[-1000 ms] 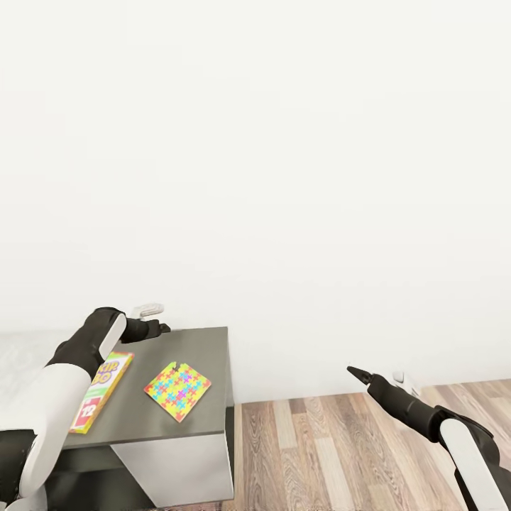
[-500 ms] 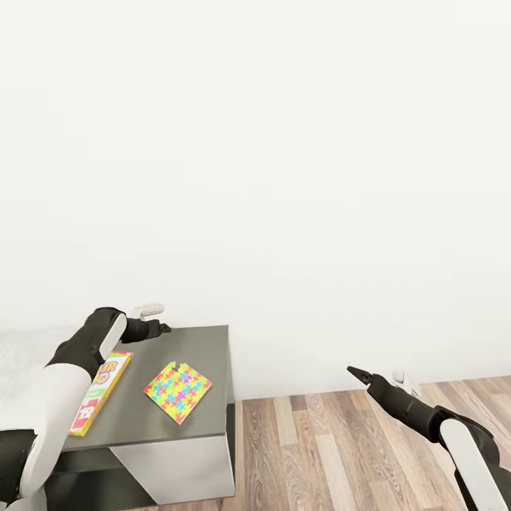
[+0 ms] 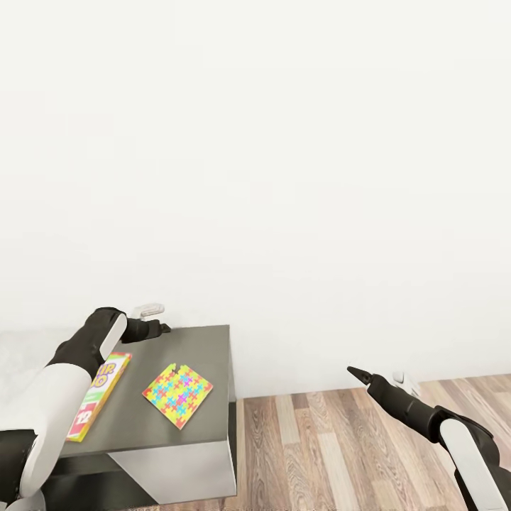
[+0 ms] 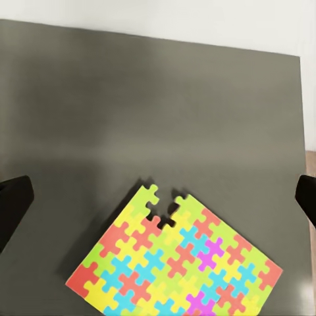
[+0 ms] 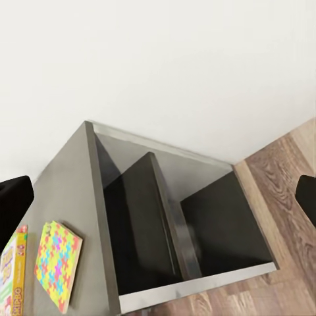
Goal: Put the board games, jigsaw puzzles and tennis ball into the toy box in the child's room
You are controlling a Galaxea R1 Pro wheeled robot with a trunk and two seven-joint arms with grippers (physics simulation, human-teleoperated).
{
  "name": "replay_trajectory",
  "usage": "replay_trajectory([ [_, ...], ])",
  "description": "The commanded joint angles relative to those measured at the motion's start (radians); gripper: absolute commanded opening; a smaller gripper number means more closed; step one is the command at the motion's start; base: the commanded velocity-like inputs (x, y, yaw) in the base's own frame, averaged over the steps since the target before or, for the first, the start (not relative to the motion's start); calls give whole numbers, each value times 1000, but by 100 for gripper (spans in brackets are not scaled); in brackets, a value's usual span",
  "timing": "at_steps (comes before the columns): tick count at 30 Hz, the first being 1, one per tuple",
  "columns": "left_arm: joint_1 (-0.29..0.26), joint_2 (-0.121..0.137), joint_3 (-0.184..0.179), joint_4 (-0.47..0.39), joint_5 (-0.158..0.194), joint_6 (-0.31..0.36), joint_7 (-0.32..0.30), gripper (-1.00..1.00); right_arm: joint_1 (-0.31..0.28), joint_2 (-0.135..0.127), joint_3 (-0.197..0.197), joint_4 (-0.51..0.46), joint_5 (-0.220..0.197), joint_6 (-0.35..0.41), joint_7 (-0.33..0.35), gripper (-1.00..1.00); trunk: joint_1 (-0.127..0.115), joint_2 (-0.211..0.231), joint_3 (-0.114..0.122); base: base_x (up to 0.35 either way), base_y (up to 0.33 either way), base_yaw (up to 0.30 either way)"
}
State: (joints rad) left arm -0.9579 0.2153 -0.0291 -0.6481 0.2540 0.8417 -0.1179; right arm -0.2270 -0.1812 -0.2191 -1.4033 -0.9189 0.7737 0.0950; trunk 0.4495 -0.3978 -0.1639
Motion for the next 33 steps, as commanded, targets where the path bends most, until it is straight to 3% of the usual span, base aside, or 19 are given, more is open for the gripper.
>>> replay_trajectory([
  [1,-1,1,-4,-1,1,4,-2,100,-1,0,-2,0,5,6,6,100,1,-2,-4,1,0,0],
  [33,-1,-18,-7,-1,-2,-4,-2,100,-2,2,1,0,8,3,5,100,1,-2,-56,0,0,0],
])
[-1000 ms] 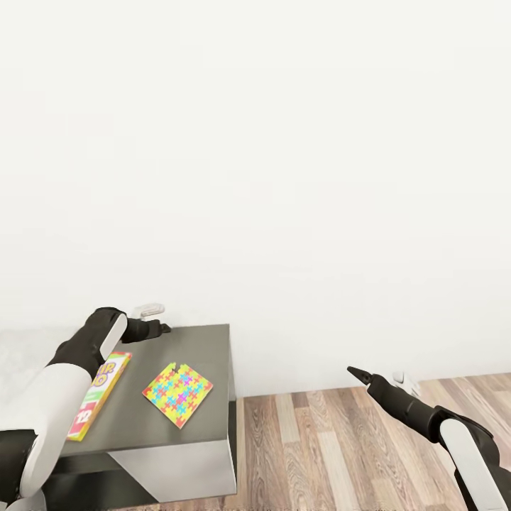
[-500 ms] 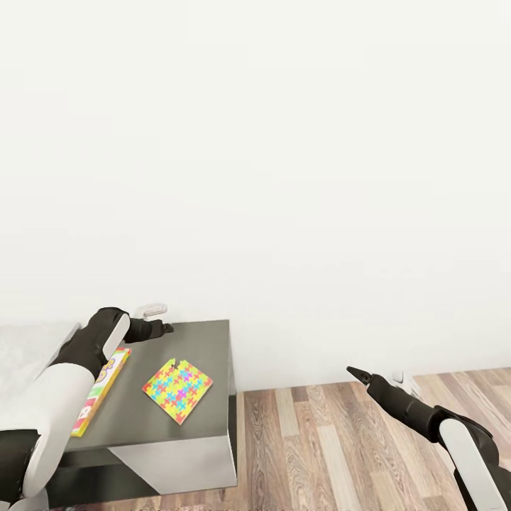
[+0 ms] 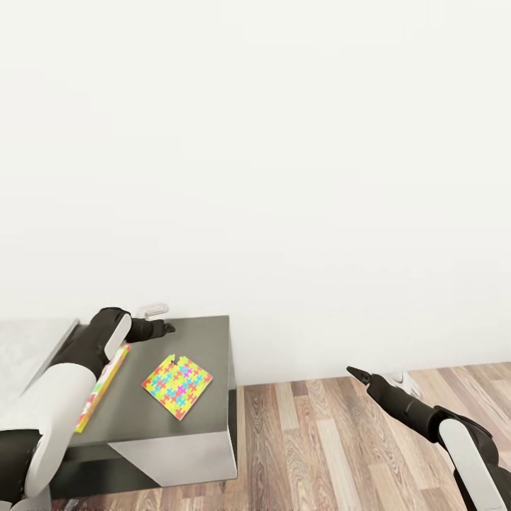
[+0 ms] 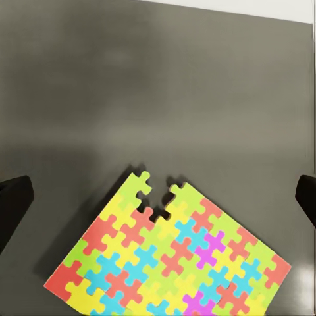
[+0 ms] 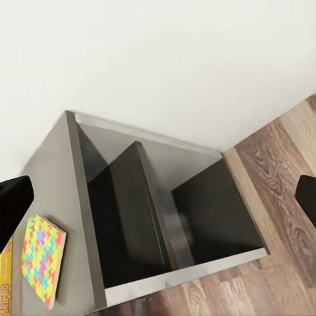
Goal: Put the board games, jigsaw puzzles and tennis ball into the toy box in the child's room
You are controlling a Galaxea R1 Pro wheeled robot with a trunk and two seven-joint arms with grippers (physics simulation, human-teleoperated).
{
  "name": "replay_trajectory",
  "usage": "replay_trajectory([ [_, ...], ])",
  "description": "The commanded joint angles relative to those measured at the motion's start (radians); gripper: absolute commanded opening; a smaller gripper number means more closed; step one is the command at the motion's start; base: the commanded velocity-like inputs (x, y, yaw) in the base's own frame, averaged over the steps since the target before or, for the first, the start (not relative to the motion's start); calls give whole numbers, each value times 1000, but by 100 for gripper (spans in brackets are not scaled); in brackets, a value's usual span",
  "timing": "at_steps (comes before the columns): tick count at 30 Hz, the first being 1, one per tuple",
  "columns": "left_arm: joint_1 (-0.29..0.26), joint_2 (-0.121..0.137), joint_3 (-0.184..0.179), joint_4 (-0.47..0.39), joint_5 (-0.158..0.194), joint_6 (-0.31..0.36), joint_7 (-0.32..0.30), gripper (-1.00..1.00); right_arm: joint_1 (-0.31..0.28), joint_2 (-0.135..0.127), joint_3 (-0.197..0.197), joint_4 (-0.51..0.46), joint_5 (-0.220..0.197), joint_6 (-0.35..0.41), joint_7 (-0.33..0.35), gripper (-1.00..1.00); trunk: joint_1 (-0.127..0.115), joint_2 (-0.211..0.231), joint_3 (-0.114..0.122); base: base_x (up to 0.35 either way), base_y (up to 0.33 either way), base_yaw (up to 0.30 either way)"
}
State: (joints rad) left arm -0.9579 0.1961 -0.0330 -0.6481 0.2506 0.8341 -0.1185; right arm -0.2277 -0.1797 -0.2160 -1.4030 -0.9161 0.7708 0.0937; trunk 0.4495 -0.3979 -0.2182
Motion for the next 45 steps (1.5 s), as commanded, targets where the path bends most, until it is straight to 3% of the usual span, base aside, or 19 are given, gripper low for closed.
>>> replay_trajectory([
  [1,-1,0,-4,-1,1,4,-1,100,-1,0,-2,1,5,6,6,100,1,-2,-4,0,0,0],
  [45,-1,-10,-4,-1,2,4,-1,100,-1,0,-2,16,6,4,6,100,1,-2,-76,0,0,0],
])
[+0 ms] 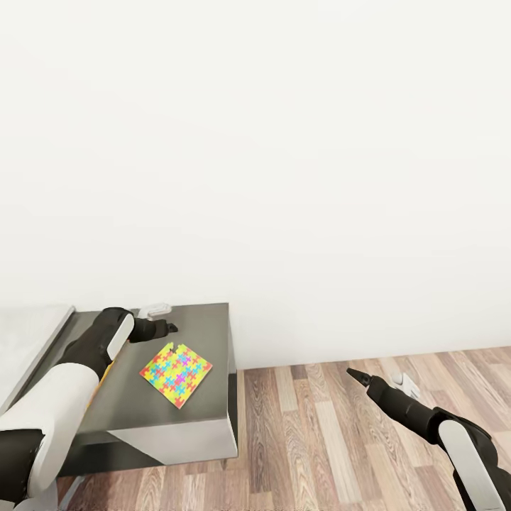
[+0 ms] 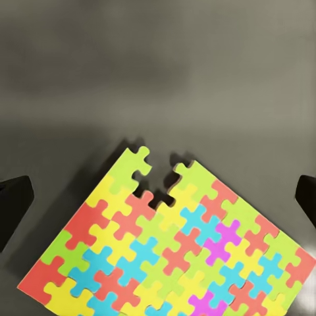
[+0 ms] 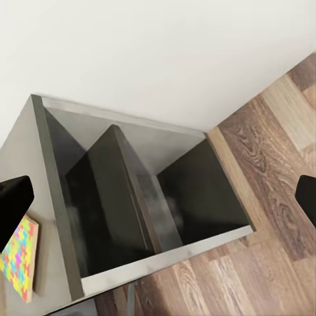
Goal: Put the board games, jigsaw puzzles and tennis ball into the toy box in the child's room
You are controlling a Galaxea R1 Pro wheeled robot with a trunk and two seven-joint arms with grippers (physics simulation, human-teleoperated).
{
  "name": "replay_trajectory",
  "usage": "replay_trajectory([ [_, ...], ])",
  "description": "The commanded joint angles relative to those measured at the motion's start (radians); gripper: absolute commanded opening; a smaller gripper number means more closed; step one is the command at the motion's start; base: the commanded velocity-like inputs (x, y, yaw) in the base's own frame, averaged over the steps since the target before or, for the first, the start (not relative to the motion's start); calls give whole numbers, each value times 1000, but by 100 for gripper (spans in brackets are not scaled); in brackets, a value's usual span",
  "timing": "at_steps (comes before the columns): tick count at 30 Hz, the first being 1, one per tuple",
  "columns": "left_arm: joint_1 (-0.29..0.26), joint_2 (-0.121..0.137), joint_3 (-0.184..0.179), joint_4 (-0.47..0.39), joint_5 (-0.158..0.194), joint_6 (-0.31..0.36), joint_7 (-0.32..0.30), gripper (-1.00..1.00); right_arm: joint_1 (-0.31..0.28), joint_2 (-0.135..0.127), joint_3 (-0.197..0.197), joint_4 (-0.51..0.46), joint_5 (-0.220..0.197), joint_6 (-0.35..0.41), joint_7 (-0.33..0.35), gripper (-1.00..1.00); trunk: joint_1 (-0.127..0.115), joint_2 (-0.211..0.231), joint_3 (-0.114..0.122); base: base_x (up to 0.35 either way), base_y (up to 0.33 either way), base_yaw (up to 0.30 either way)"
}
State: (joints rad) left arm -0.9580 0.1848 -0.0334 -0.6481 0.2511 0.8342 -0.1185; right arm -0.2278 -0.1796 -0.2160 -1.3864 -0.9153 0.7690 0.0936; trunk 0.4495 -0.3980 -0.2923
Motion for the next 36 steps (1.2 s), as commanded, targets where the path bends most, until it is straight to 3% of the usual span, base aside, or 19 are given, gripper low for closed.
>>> replay_trajectory([
  [1,-1,1,-3,-1,2,3,-1,100,-1,0,-2,0,5,6,6,100,0,-2,-4,0,0,0],
  [36,-1,-1,-3,-1,0,3,-1,100,-1,1,-2,0,6,6,6,100,0,-2,-61,0,35,0],
])
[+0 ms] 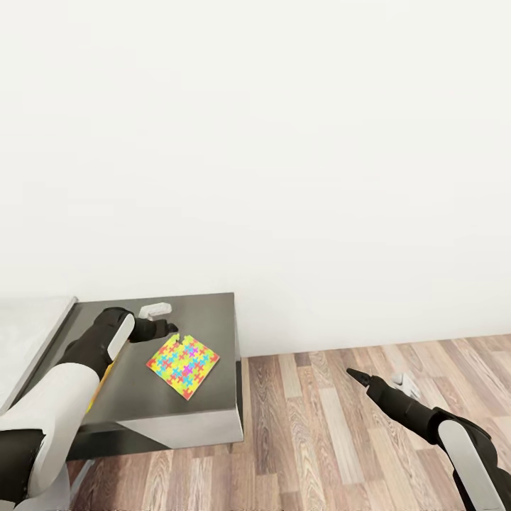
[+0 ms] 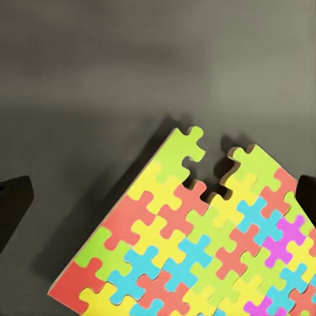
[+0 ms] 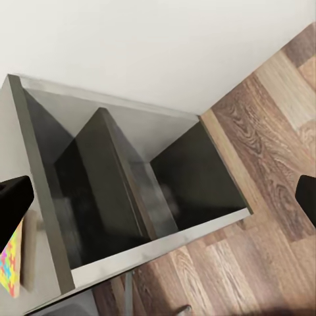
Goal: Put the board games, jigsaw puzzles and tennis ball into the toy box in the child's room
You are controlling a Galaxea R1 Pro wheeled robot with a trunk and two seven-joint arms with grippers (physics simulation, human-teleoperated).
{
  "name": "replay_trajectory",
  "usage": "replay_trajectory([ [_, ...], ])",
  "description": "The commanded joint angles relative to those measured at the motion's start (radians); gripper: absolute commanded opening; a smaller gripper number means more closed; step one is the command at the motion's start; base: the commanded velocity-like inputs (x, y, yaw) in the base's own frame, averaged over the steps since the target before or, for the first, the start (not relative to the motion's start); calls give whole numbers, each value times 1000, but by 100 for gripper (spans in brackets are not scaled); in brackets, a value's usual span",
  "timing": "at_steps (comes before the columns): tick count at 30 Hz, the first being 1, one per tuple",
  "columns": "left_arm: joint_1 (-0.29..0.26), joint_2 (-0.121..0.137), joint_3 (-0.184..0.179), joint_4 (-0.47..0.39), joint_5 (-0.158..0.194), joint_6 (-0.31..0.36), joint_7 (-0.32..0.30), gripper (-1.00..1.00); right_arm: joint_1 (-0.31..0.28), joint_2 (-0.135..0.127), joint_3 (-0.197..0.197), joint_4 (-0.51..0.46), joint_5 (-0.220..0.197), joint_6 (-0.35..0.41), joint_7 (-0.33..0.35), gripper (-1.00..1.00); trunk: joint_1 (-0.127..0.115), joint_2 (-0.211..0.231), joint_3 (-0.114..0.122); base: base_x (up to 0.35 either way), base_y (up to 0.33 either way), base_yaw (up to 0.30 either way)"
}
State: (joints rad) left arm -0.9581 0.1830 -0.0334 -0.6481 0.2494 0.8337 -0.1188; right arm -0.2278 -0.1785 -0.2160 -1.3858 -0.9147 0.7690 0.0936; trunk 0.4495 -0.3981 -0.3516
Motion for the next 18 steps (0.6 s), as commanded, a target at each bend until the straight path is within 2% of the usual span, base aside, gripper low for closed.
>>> replay_trajectory([
  [1,-1,1,-3,-1,2,3,-1,100,-1,0,-2,0,5,6,6,100,0,-2,-3,0,4,0],
  [12,-1,5,-4,0,9,0,-27,100,-1,0,-2,-1,4,6,6,100,0,-2,-21,0,1,0],
  [15,-1,10,-4,0,10,-1,-90,100,-1,-1,-2,-1,5,6,7,100,0,-2,-26,0,0,0],
  [17,-1,12,-7,1,5,-1,-171,100,-1,-1,-2,-1,5,6,7,100,0,-2,-30,0,0,0],
  [18,-1,13,-7,1,4,-1,-190,100,-1,-1,-2,0,5,6,7,100,0,-2,-31,0,0,0],
])
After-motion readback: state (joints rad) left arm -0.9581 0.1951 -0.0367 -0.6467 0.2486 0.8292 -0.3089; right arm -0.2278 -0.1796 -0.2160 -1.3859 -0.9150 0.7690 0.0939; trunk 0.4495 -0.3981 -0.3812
